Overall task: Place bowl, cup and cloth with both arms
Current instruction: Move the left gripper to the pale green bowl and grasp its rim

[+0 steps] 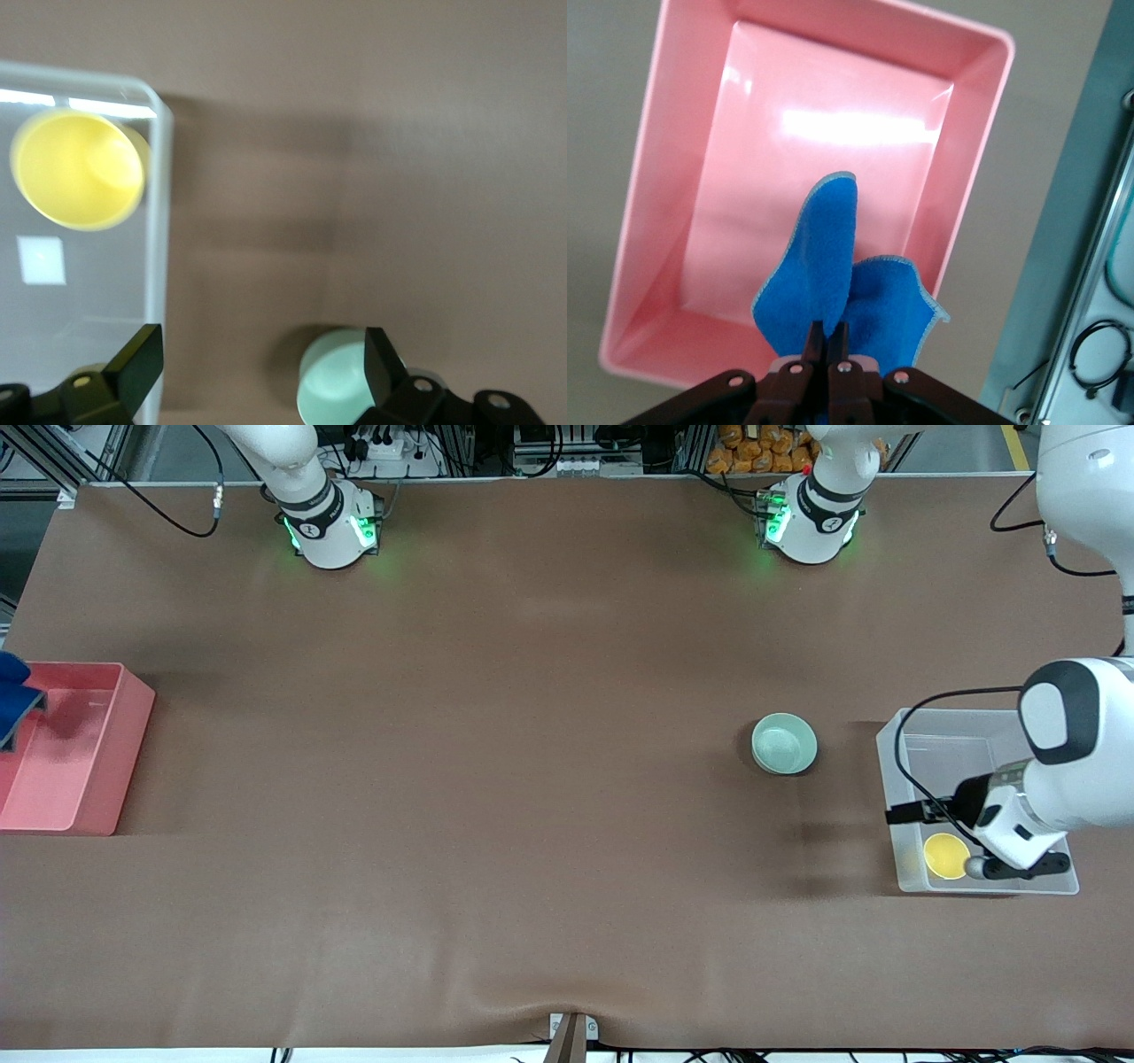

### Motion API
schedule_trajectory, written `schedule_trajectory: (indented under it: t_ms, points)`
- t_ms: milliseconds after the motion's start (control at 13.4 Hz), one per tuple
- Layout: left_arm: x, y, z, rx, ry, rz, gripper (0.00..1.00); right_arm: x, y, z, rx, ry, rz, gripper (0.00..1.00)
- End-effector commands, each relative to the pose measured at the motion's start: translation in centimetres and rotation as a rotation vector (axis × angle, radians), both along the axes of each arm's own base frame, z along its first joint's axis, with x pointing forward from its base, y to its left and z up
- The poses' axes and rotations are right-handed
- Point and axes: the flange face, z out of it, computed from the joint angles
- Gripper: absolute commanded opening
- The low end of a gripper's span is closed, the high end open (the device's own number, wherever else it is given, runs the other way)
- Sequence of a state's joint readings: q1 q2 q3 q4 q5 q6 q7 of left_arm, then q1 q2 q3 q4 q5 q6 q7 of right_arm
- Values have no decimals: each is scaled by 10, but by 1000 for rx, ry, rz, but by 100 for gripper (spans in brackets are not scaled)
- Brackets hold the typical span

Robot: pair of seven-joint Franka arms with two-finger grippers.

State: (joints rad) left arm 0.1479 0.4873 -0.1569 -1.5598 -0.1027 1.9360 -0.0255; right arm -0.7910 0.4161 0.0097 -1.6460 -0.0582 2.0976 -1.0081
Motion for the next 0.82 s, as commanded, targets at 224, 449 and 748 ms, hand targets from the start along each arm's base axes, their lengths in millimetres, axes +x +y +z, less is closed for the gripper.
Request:
schedule_trajectory:
  t_ms: [224,449,748]
  points:
    - [-82,-35,-46,25,-56,1,100,41,9,-27,-71,-76,68,0]
    - [-102,-55,-72,19,-29,-26,96,50,9,-55,-83,-100,76,0]
    - [-125,-85,-117,25,-37,-13,91,51,4,-81,-90,-112,74,0]
